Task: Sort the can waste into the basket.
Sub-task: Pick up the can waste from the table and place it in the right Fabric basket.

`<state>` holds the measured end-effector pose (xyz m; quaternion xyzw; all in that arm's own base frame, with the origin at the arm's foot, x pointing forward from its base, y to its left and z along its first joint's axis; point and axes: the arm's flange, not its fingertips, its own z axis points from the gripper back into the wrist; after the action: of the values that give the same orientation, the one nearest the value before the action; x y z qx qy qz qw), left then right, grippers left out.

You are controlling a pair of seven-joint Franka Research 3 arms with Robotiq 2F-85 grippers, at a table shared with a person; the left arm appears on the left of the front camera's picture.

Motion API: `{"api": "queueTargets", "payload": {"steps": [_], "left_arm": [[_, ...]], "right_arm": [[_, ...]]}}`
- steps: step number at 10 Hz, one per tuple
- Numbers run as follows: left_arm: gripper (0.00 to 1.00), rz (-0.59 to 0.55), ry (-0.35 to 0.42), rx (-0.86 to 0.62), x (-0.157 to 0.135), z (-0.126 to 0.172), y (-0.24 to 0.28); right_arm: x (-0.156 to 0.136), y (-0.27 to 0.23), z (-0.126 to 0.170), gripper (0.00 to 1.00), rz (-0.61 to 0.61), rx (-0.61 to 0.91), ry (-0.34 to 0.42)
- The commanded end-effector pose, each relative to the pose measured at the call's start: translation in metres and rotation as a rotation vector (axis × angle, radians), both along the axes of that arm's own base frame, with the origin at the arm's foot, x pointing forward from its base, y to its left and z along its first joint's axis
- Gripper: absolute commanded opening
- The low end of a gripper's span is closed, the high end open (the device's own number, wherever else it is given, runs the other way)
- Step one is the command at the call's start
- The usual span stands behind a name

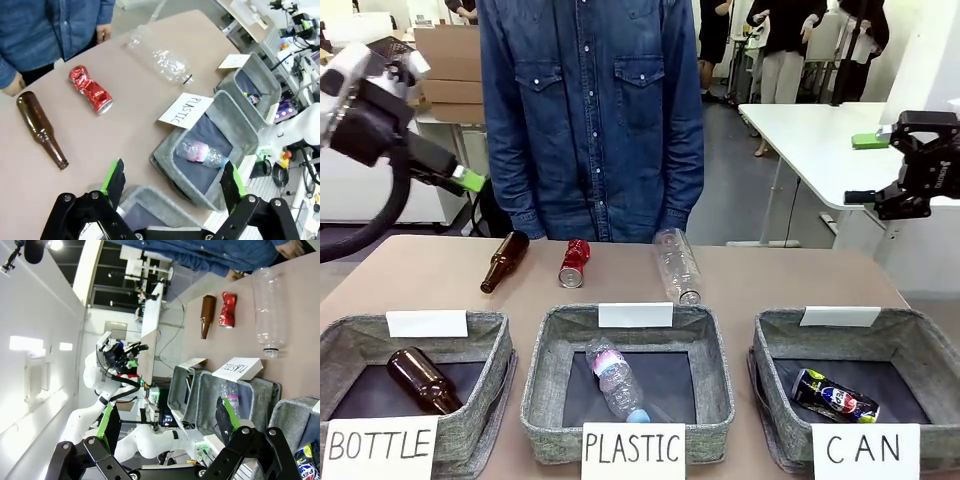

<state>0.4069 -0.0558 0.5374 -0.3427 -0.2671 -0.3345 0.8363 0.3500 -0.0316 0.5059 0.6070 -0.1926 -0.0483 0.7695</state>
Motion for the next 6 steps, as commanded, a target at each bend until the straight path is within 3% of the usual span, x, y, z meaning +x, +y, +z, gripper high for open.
{"api": "queueTargets", "payload": {"steps": [1, 3, 6], "left_arm": [[1.00, -0.027, -0.024, -0.011, -0.020, 0.005, 0.020], [1.00, 0.073, 0.059, -0.011, 0.013, -0.003, -0.017], [1.00, 0.260, 0.273, 0.131, 0.105, -0.028, -0.096]], "right_arm": [[0.000, -0.002, 0.002, 1.00, 0.010, -0.008, 0.000], [0.000, -0.002, 0.002, 1.00, 0.010, -0.008, 0.000], [0.000, -0.002, 0.002, 1.00, 0.010, -0.008, 0.000]]}}
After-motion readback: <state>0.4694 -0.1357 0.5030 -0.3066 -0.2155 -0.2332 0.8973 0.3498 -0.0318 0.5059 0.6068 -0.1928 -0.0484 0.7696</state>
